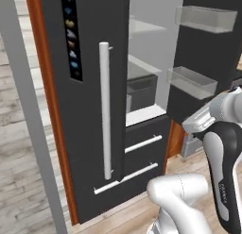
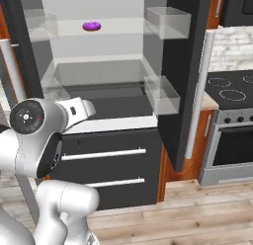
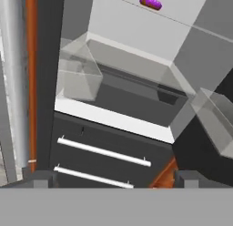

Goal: Take the donuts from the fridge and place them on the empty tray on the dining counter.

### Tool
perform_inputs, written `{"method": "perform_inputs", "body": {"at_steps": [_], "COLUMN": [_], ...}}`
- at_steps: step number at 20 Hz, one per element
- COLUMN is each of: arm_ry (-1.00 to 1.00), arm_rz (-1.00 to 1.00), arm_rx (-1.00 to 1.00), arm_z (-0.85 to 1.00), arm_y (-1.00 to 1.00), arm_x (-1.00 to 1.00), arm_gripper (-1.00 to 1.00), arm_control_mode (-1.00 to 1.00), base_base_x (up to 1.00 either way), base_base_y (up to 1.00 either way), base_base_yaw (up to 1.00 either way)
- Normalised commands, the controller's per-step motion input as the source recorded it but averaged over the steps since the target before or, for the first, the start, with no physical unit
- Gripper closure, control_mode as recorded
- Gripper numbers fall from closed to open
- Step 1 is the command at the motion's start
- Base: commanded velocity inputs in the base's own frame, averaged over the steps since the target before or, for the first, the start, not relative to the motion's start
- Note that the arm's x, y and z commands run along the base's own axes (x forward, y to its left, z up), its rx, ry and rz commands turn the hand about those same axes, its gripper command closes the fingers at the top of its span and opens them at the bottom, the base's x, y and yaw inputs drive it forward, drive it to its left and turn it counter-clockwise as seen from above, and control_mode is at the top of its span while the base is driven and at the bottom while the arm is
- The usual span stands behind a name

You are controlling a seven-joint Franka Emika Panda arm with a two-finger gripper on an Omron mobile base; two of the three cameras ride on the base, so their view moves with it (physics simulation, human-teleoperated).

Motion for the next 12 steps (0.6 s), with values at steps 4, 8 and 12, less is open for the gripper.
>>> {"method": "perform_inputs", "body": {"at_steps": [4, 8, 12], "arm_ry": [0.00, 0.00, 0.00], "arm_rz": [0.00, 0.00, 0.00], "arm_rx": [0.00, 0.00, 0.00], "arm_z": [0.00, 0.00, 0.00], "arm_y": [0.00, 0.00, 0.00], "arm_x": [0.00, 0.00, 0.00], "arm_gripper": [-1.00, -1.00, -1.00], "arm_control_mode": [1.00, 1.00, 1.00], "base_base_x": [0.45, 0.32, 0.24], "base_base_y": [-0.20, -0.42, -0.50], "base_base_yaw": [0.35, 0.33, 0.31]}}
